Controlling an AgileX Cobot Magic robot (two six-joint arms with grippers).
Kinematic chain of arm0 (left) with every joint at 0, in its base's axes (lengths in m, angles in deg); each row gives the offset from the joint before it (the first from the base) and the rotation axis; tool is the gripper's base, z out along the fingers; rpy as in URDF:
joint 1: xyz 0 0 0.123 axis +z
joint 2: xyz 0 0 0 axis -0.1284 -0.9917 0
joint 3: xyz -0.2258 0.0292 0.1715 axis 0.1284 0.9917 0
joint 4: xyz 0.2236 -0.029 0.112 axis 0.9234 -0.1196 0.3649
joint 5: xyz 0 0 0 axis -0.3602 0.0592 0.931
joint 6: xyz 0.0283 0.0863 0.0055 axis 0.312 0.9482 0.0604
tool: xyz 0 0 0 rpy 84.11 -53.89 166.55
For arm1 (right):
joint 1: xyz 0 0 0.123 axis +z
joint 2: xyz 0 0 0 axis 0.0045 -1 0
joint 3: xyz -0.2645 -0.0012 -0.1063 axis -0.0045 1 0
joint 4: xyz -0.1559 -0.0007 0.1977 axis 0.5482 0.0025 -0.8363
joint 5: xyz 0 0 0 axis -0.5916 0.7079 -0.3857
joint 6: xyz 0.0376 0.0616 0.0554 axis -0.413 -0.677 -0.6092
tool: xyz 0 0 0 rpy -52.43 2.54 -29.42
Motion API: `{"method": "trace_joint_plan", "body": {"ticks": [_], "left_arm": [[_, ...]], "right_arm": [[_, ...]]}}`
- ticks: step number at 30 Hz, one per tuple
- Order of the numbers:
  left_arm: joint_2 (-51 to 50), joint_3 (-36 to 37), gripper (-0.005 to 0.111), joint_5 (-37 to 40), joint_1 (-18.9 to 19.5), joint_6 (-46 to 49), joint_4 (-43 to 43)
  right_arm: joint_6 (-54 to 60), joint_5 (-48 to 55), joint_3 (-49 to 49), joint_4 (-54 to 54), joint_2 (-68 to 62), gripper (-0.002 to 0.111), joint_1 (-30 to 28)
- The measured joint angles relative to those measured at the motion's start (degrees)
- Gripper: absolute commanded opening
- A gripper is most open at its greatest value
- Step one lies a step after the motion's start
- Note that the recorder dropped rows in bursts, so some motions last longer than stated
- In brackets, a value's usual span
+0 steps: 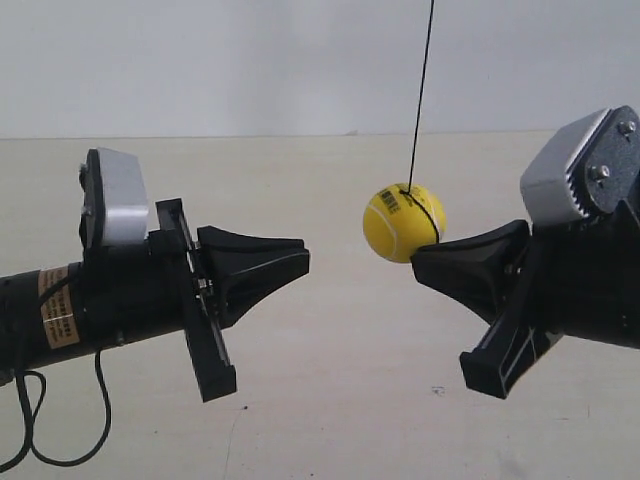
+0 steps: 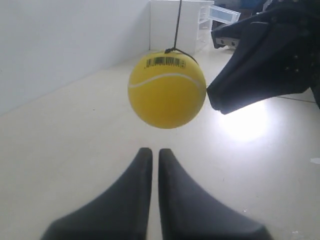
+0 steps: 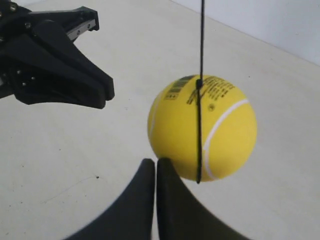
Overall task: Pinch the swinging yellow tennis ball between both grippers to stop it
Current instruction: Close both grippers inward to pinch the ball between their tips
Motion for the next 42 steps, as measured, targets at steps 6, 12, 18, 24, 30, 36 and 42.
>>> {"method": "trace_joint_plan", "body": {"ticks": [6,12,18,24,30,36,42], "left_arm": [[0.0,0.0,0.005,0.0,0.0,-0.1,-0.13],[0.0,-0.04,0.005,-0.11,0.0,-0.22,2.25],[0.0,-0.04,0.005,-2.1,0.0,-2.12,5.01],[0.0,-0.66,0.005,-2.24,-0.81,-3.8,5.43],[-0.51,-2.08,0.005,-1.17,-2.92,-3.95,4.15],[-0.6,-2.6,0.005,-0.9,-3.02,-3.95,3.36],[-0.6,-2.64,0.005,0.47,-3.33,-3.95,3.36]], "right_arm": [[1.81,5.45,0.0,-1.84,0.0,0.0,0.0],[2.44,-1.68,0.0,-2.56,0.0,0.0,0.0],[2.44,-4.42,0.0,-2.69,0.0,0.0,0.0],[1.17,-4.85,0.0,-2.57,0.0,0.0,0.0],[0.74,-3.62,0.0,-2.11,0.02,0.0,-0.21],[0.49,-3.38,0.0,-1.49,0.02,0.0,-0.21],[0.27,-3.38,0.0,-1.26,0.02,0.0,-0.21]]}}
